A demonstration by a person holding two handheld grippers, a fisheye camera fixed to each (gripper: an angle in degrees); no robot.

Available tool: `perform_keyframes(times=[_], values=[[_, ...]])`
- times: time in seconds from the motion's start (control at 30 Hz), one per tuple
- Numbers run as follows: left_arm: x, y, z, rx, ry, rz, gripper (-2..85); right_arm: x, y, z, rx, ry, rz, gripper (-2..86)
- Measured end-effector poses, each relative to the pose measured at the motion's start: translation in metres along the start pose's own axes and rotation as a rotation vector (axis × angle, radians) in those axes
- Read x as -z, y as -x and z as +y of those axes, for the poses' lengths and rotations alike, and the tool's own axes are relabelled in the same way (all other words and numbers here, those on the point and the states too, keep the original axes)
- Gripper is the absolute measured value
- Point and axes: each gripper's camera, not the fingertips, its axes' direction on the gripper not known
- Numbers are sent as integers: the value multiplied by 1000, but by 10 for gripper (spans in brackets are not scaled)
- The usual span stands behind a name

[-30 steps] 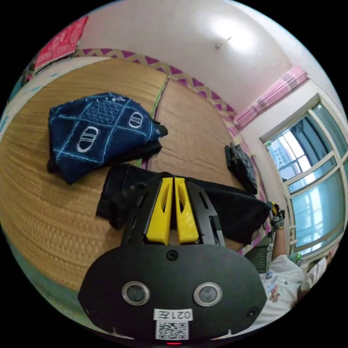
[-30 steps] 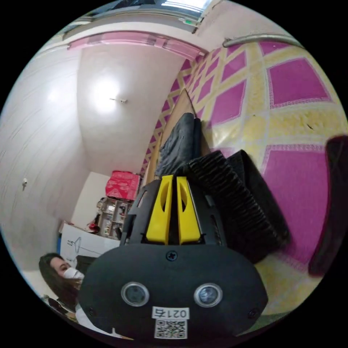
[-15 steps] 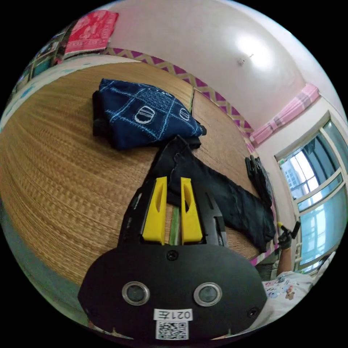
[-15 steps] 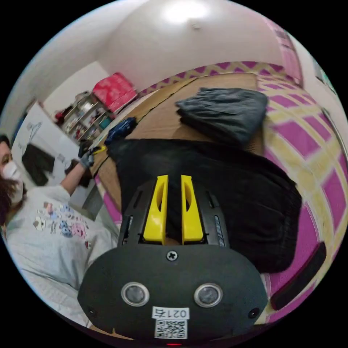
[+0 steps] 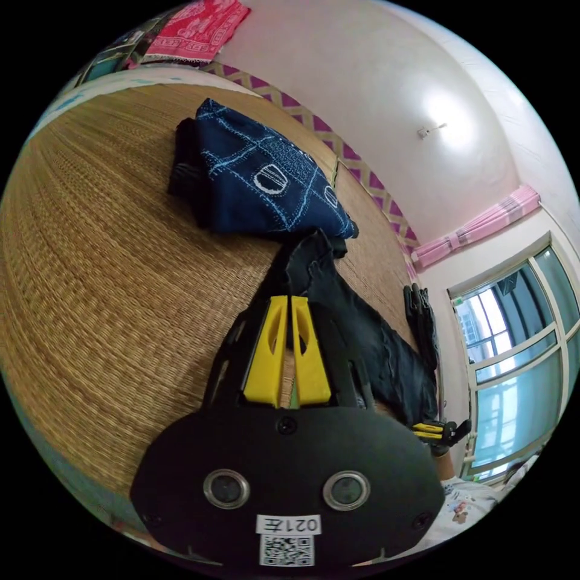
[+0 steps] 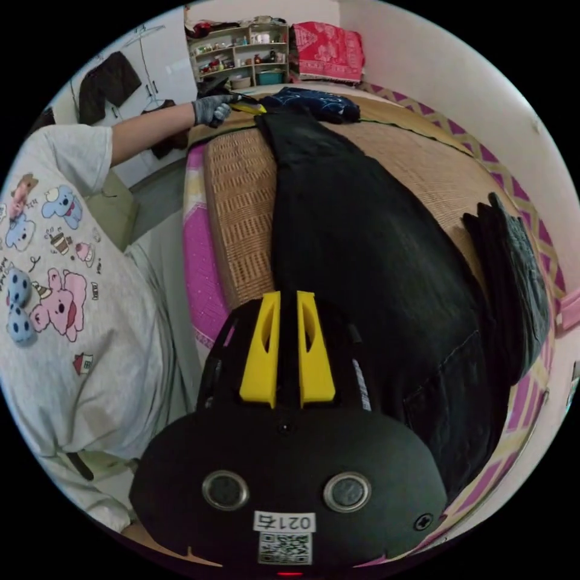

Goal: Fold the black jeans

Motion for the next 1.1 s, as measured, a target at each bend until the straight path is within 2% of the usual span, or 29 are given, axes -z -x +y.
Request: perform_keyframes(times=[0.2, 0.3, 0.47, 0.6, 0.7, 0.93, 1.1], values=[[10, -4, -2, -60, -11, 38, -10, 31, 2, 21, -100, -104, 30, 14], [0, 11, 4, -20, 47, 28, -10, 10, 0, 33, -130, -44, 40, 10], [-2, 33, 19, 52, 24, 145, -9, 25, -5, 53, -210, -120, 33, 8], [-9, 34, 28, 24, 48, 101, -8, 19, -19, 76, -308, -148, -46, 7], [-16, 45, 35, 80, 45, 152, -3, 23, -24, 88, -343, -175, -97, 6], [-20, 33, 63, 130, 70, 195, 100, 55, -22, 138, -442, -265, -86, -3], [-40, 36, 75, 267, 46, 193, 102, 77, -21, 178, -511, -376, -101, -5]])
